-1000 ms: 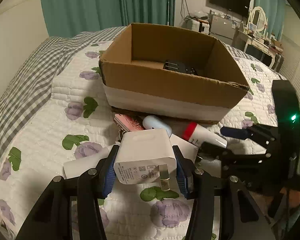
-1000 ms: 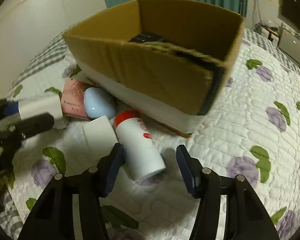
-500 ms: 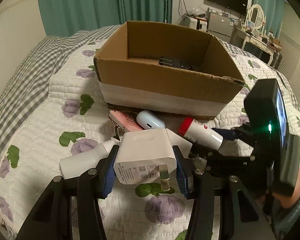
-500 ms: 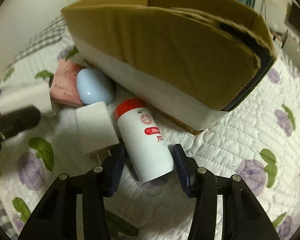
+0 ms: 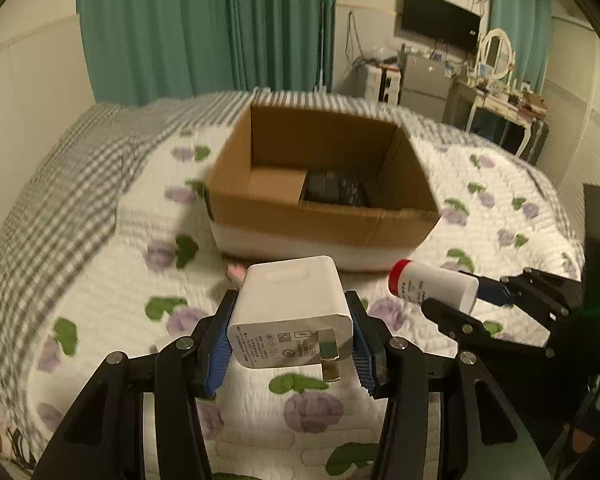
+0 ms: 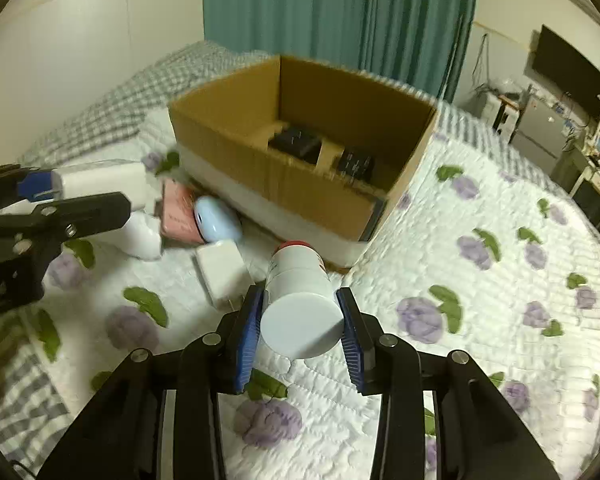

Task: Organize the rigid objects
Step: 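Lower the charger and bottle into the box and open both grippers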

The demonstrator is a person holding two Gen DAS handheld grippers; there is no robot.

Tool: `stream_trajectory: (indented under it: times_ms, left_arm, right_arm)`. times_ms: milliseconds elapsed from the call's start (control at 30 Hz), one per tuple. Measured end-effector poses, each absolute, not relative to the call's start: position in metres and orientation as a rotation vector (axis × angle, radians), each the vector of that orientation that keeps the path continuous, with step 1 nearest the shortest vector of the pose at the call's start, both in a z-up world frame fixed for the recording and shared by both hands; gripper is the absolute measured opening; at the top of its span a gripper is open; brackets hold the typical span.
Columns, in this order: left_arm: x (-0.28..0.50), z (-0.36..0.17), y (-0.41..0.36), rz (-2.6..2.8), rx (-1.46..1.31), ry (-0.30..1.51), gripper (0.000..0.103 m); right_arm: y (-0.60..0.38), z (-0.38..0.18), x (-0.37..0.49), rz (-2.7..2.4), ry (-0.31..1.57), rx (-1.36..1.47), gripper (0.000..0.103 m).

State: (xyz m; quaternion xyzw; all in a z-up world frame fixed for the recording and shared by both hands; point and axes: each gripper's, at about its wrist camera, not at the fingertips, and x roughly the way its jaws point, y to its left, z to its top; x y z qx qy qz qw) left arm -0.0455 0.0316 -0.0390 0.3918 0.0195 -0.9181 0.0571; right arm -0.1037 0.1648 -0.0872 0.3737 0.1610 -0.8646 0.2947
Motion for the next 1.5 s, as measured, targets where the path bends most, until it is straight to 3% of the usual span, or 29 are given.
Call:
stream_trajectory:
  times_ms: [367, 567, 1033, 1500]
  left_arm:
    - [-0.085, 0.022, 0.025, -2.887, 1.019, 0.047, 0.052]
    - [-0.133, 0.022, 0.02, -2.895, 1.014, 0.017, 0.052]
    - [-0.222, -0.031, -0.002, -2.884, 1.145, -0.027, 0.052]
    - [-0.234, -0.056, -0.013, -2.859, 1.274, 0.004, 0.055]
  right_arm:
    - [0.166, -0.002, -0.093, -2.403, 0.471, 0.794, 0.037]
    - [0.157, 0.018, -0.12, -2.425, 0.457, 0.755, 0.037]
    - [0.121, 0.001, -0.208, -2.429, 0.443, 0.778, 0.037]
    - [0.11, -0.019, -0.232, -2.424, 0.464, 0.82, 0.037]
